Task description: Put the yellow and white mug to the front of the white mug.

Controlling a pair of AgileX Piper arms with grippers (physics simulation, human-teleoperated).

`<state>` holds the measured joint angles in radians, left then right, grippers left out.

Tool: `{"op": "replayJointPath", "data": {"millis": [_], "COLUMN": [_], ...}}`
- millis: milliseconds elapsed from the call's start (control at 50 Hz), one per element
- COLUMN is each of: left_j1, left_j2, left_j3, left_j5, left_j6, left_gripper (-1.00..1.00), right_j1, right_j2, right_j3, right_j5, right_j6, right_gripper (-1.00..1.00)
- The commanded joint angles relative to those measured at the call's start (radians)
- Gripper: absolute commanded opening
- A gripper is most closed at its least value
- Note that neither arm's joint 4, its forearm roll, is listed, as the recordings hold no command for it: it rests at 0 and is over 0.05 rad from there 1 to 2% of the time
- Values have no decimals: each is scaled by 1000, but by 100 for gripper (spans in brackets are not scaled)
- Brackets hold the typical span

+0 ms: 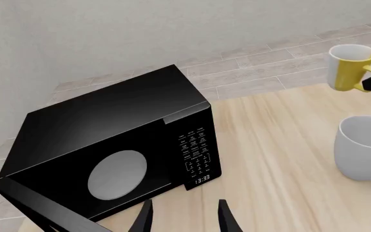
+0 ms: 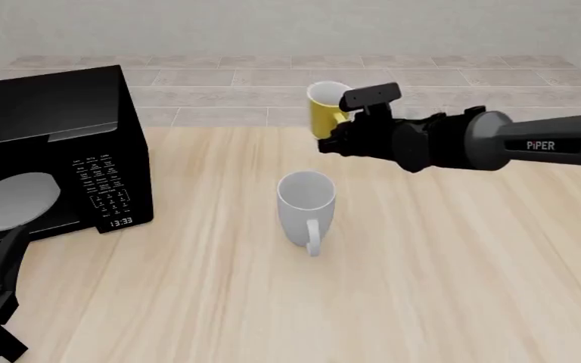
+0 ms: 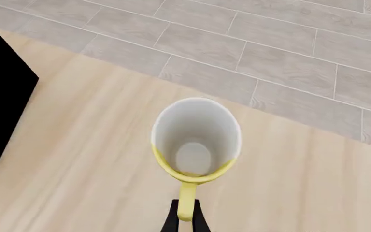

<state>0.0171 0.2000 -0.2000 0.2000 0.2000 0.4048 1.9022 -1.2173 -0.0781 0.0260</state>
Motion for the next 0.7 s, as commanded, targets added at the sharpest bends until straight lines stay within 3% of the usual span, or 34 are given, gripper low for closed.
{"op": "replayJointPath", "data": {"millis": [20, 700], "left_j1": [0, 0], "left_j2": [0, 0], "left_j3": [0, 0], "left_j5": [0, 0], "left_j6": [0, 0], "left_gripper": [100, 100], "right_j1": [-39, -19], "right_j2": [46, 228], "right_j3": [-25, -218], "right_j5": [-12, 65], "right_j6": [6, 0], "right_gripper": [-100, -100]}}
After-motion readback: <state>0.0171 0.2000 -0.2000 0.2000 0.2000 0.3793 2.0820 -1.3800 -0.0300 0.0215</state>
